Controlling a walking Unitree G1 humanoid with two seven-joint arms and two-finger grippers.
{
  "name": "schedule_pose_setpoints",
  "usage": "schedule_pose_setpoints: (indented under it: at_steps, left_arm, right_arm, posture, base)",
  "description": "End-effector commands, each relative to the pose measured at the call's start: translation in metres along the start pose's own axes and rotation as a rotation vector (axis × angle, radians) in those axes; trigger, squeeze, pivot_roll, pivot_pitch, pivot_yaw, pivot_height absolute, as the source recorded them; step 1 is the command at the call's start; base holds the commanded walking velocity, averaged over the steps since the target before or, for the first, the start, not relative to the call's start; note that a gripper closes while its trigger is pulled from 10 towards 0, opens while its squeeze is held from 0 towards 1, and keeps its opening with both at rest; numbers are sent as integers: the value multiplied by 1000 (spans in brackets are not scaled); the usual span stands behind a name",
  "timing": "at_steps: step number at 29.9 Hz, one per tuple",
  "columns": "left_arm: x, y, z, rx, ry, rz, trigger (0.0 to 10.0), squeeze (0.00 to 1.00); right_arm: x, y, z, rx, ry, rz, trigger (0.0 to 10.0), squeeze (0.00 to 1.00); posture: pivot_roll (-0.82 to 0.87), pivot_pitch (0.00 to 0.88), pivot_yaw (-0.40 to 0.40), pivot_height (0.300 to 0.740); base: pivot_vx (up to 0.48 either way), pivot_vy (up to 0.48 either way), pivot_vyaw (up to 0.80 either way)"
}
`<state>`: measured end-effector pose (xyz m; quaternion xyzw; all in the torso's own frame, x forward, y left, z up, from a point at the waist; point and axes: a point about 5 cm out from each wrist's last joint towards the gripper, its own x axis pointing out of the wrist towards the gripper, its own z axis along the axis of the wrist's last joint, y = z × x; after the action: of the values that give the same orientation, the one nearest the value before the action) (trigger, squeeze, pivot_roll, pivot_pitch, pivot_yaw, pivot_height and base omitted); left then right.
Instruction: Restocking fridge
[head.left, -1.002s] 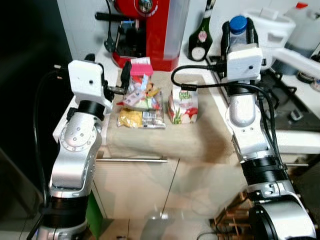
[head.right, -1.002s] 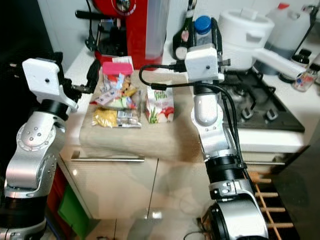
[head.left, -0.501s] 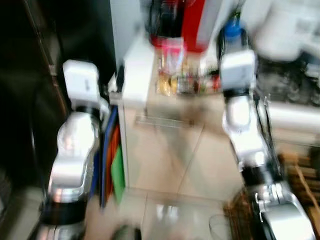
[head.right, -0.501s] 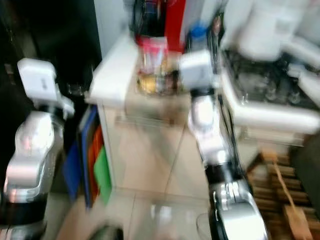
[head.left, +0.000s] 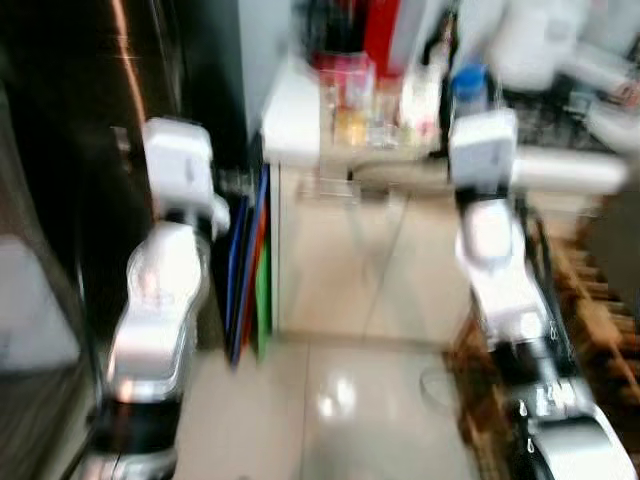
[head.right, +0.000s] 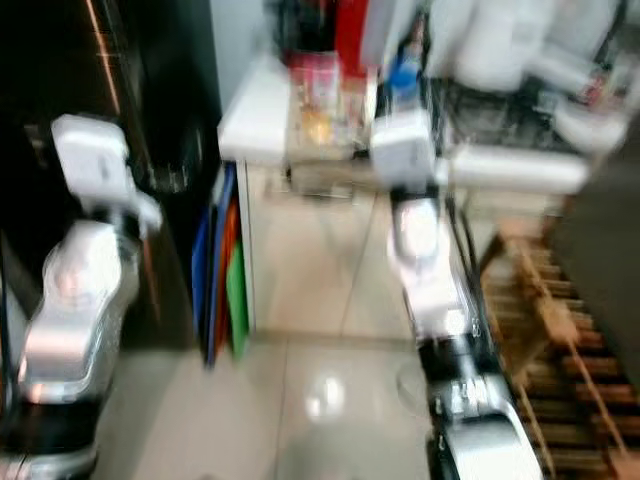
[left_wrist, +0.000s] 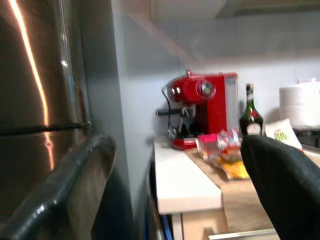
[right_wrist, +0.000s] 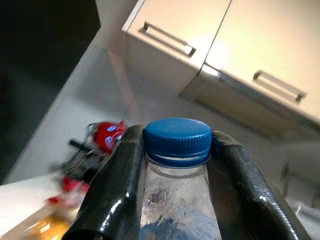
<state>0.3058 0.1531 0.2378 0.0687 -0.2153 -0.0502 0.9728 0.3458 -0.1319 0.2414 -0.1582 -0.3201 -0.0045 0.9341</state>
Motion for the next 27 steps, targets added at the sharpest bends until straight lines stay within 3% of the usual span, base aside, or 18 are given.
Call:
schedule_pose_setpoints:
  at_steps: [1,3,5,8,9,12,15,19,27]
  left_arm:
    - [-4,-6,-1,-12,11,-31,10000,0]
    - [-6,-6,-2,-18,13,-33,10000,0]
    - [-18,-4,-12,-50,57,-47,10000,0]
    - [-36,-5,-28,-64,128,-79,10000,0]
    - [-36,-5,-28,-64,128,-79,10000,0]
    - [-56,-9,-47,-160,223,-129,10000,0]
    - [-66,-19,-54,-266,267,-189,10000,0]
    - [-70,-35,-54,-320,274,-302,10000,0]
    - [-68,-35,-54,-386,278,-340,10000,0]
  right_arm:
    - [-10,-1,-22,110,148,51,0,0]
    - [-14,1,-27,133,179,72,0,0]
    - [-42,9,-53,231,363,188,0,0]
    - [-77,12,-67,331,495,277,0,0]
    - [-77,12,-67,331,495,277,0,0]
    - [-104,6,-69,359,535,337,0,0]
    - [-113,-2,-72,336,555,342,0,0]
    - [-112,-4,-74,329,560,341,0,0]
    - [-121,1,-71,346,575,393,0,0]
  posture:
    - [-63,0,-31,740]
    - [-63,0,-30,740]
    - [-67,0,-32,740]
    - [-74,0,-33,740]
    - [-74,0,-33,740]
    - [-81,0,-29,740]
    - [-91,0,-22,740]
    - [-105,0,-9,740]
    - [-116,0,-3,740]
  base:
    - [0,0,0]
    - [0,0,0]
    - [0,0,0]
    - [0,0,0]
    - [0,0,0]
    - [0,-86,0]
    - [0,-418,0]
    - [276,-390,-647]
    - [283,-384,-663]
